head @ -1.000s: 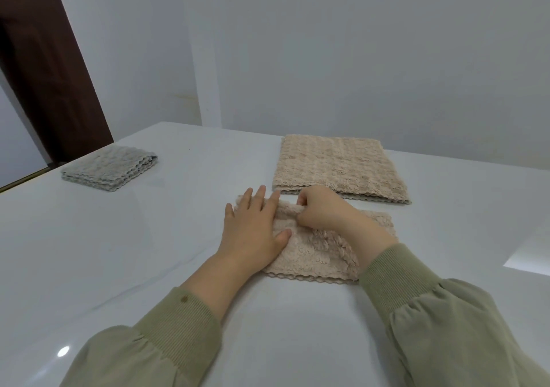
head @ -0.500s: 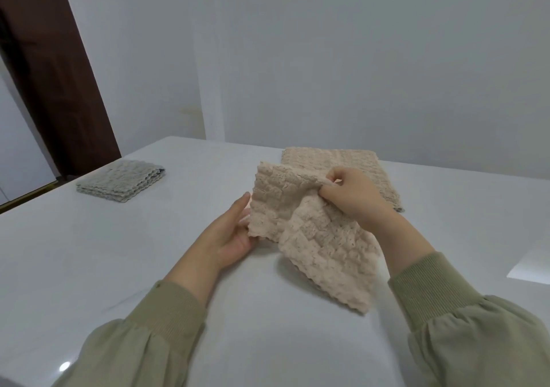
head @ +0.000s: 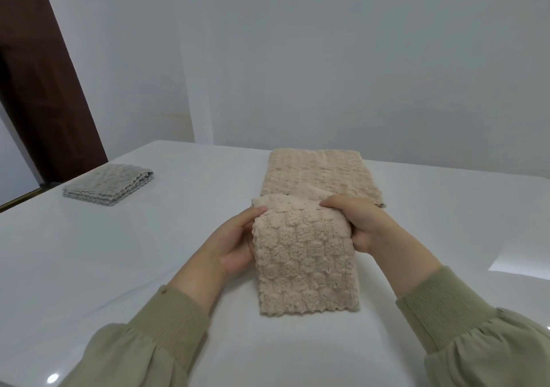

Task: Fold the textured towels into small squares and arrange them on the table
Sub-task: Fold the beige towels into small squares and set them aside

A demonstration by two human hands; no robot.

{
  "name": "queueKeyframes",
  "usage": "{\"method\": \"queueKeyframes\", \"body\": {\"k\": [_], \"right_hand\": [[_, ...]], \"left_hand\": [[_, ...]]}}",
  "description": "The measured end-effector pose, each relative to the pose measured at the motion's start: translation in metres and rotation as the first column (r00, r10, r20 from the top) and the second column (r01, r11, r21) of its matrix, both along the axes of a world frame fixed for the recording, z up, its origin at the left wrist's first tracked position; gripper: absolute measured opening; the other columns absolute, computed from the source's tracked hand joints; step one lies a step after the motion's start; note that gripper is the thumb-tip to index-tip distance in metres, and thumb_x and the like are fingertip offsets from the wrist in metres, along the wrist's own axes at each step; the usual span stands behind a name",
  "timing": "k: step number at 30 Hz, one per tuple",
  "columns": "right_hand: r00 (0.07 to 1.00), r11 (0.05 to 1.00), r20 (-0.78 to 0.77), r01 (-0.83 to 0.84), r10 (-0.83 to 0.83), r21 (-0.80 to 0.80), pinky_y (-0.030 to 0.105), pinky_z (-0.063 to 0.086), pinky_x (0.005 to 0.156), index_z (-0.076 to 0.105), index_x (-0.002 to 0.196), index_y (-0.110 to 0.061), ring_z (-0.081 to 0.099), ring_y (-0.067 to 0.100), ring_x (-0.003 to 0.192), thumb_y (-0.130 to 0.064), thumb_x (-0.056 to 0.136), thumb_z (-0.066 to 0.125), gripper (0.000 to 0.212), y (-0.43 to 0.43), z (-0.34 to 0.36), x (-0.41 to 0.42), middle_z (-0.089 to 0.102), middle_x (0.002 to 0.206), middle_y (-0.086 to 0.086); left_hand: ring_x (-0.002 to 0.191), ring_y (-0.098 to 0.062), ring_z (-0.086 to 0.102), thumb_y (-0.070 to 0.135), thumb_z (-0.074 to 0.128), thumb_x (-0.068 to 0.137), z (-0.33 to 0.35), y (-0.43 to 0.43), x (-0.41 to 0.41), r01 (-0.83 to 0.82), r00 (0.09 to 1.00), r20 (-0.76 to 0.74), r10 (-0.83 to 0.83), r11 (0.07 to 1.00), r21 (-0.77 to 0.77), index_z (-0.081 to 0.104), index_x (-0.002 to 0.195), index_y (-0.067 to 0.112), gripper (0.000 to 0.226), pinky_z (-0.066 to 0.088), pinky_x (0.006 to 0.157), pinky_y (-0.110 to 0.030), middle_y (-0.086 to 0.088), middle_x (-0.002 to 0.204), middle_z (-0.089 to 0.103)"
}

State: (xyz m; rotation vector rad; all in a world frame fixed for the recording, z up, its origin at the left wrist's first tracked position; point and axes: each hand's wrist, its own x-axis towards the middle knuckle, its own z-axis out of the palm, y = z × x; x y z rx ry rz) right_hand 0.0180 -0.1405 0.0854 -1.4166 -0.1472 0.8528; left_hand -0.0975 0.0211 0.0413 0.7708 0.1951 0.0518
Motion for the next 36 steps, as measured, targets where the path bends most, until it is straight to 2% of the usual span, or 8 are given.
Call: {"method": "queueKeyframes", "body": {"k": [4, 10, 12, 15, 20, 29, 33, 36], "right_hand": [[0.973, 0.985, -0.186, -0.113, 0.136, 0.129, 0.049, 0.058, 0.068, 0.046, 0.127, 0.002, 0.067, 0.034, 0.092, -0.006, 0.094, 0.044, 0.033, -0.01, 0.005, -0.001, 0.061, 0.118, 0.029], [0.993, 0.993, 0.039, -0.112, 0.113, -0.025, 0.038, 0.059, 0.061, 0.057, 0.102, 0.004, 0.068, 0.027, 0.073, -0.001, 0.091, 0.049, 0.015, -0.012, 0.007, 0.009, 0.067, 0.089, 0.02], [0.981, 0.983, 0.187, -0.023, 0.057, -0.18, 0.037, 0.054, 0.066, 0.06, 0.093, 0.009, 0.062, 0.027, 0.073, 0.001, 0.085, 0.053, 0.013, -0.007, -0.014, 0.018, 0.063, 0.087, 0.016], [0.936, 0.954, 0.352, 0.104, 0.002, -0.28, 0.033, 0.032, 0.059, 0.059, 0.086, 0.015, 0.038, 0.021, 0.064, -0.001, 0.073, 0.058, 0.02, -0.002, -0.044, 0.034, 0.044, 0.078, 0.011], [0.876, 0.915, 0.481, 0.206, -0.015, -0.346, 0.033, 0.039, 0.061, 0.062, 0.073, -0.005, 0.046, 0.022, 0.064, -0.027, 0.078, 0.067, 0.024, 0.009, -0.053, 0.056, 0.049, 0.069, 0.011], [0.89, 0.918, 0.443, 0.085, 0.104, -0.387, 0.022, 0.034, 0.045, 0.065, 0.073, -0.006, 0.041, 0.016, 0.042, -0.014, 0.082, 0.069, 0.012, 0.01, -0.053, 0.064, 0.05, 0.051, 0.006], [0.602, 0.775, 0.763, 0.359, 0.234, -0.52, 0.028, 0.047, 0.07, 0.064, 0.107, -0.012, 0.061, 0.014, 0.082, -0.025, 0.083, 0.064, 0.028, 0.014, -0.061, 0.06, 0.063, 0.09, 0.001], [0.345, 0.804, 0.88, 0.387, 0.327, -0.451, 0.036, 0.037, 0.099, 0.045, 0.133, -0.011, 0.044, 0.025, 0.119, -0.031, 0.09, 0.053, 0.047, 0.021, -0.074, 0.049, 0.051, 0.13, 0.008]], "left_hand": [[0.104, -0.037, 0.064, -0.005, 0.085, 0.051, 0.006, 0.003, -0.004, 0.102, 0.989, 0.11, -0.095, 0.993, -0.056, 0.059, 0.116, -0.012, 0.07, 0.052, 0.088, -0.048, -0.033, 0.119, 0.058], [0.082, -0.029, 0.07, -0.001, 0.07, 0.072, 0.017, -0.003, 0.0, 0.075, 0.994, -0.095, -0.053, 0.964, 0.255, 0.069, 0.1, -0.001, 0.028, 0.059, 0.069, -0.038, -0.02, 0.094, 0.07], [0.071, -0.02, 0.065, 0.006, 0.061, 0.082, 0.0, 0.002, 0.016, -0.095, 0.935, -0.147, 0.323, 0.626, 0.774, 0.07, 0.09, 0.011, 0.013, 0.052, 0.064, -0.026, -0.01, 0.083, 0.071], [0.054, -0.015, 0.048, 0.022, 0.064, 0.081, -0.02, 0.008, 0.033, -0.128, 0.865, 0.011, 0.502, 0.2, 0.971, 0.059, 0.062, 0.01, 0.023, 0.037, 0.053, -0.024, -0.005, 0.059, 0.056], [0.047, -0.013, 0.03, 0.031, 0.07, 0.077, -0.025, 0.013, 0.055, -0.196, 0.823, 0.011, 0.568, 0.267, 0.944, 0.031, 0.053, 0.018, 0.047, 0.023, 0.045, -0.023, 0.003, 0.05, 0.031], [0.066, -0.019, 0.05, 0.039, 0.074, 0.062, -0.033, 0.025, 0.055, -0.23, 0.85, -0.039, 0.525, 0.436, 0.87, 0.063, 0.073, 0.011, 0.032, 0.038, 0.065, -0.029, -0.006, 0.07, 0.055], [0.105, -0.018, 0.051, 0.027, 0.06, 0.086, -0.032, 0.023, 0.05, -0.08, 0.791, 0.175, 0.587, -0.184, 0.98, 0.05, 0.131, 0.02, 0.047, 0.039, 0.084, -0.028, -0.002, 0.118, 0.052], [0.123, -0.022, 0.037, 0.03, 0.046, 0.095, -0.035, 0.017, 0.049, -0.088, 0.875, 0.231, 0.426, -0.331, 0.94, 0.042, 0.138, 0.02, 0.045, 0.034, 0.099, -0.033, -0.002, 0.135, 0.045]]}}
